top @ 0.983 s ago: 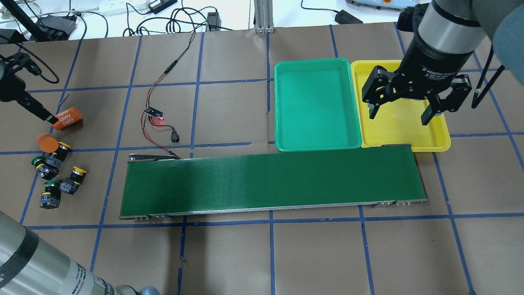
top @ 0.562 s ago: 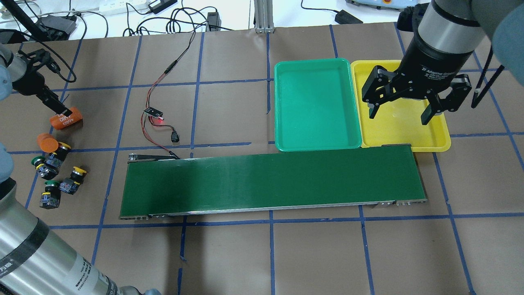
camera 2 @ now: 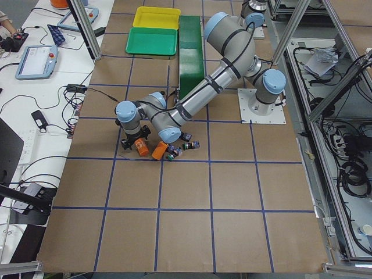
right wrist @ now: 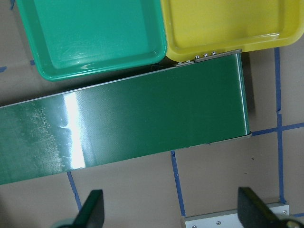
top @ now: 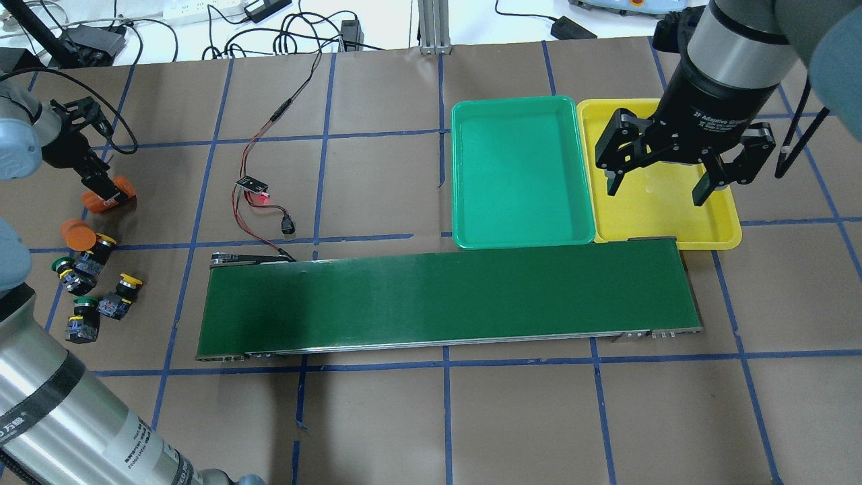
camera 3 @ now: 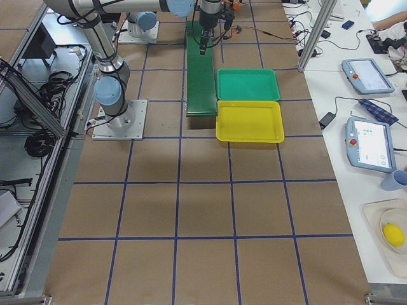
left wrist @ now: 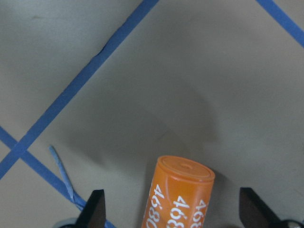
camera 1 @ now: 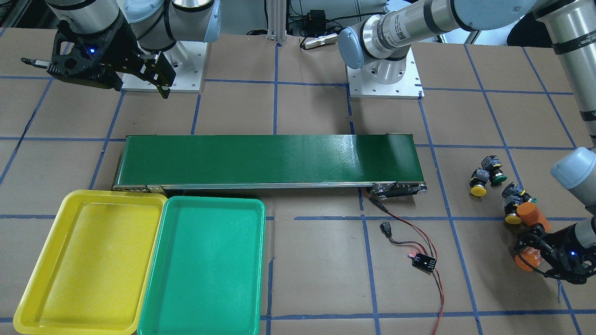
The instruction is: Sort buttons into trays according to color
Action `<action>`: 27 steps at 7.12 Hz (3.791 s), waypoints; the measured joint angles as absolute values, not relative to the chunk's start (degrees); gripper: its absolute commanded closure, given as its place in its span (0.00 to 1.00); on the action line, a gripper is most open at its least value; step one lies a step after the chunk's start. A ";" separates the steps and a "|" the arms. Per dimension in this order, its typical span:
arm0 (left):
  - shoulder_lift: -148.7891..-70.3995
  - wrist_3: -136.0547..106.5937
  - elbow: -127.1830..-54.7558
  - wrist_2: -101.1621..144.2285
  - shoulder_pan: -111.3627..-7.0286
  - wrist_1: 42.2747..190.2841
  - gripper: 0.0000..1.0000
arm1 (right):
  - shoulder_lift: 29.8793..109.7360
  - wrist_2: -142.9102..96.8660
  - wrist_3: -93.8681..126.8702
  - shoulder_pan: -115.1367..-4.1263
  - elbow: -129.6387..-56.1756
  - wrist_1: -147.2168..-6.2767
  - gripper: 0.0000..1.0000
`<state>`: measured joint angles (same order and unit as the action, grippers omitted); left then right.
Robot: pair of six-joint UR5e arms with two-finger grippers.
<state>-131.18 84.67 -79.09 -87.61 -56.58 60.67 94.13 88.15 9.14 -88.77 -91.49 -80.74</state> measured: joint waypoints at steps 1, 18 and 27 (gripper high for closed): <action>-131.11 84.83 -79.20 -87.70 -56.54 60.84 0.90 | 94.17 88.16 9.14 -88.77 -91.49 -80.70 0.00; -89.66 93.66 -118.18 -90.38 -82.96 73.65 1.00 | 94.20 88.28 9.22 -88.52 -91.42 -80.93 0.00; -88.40 91.88 -118.99 -90.61 -67.38 66.75 0.00 | 94.07 88.14 9.32 -88.57 -91.41 -81.03 0.00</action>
<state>-88.40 91.88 -118.99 -90.61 -67.38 66.75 94.07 88.14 9.32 -88.57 -91.41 -81.03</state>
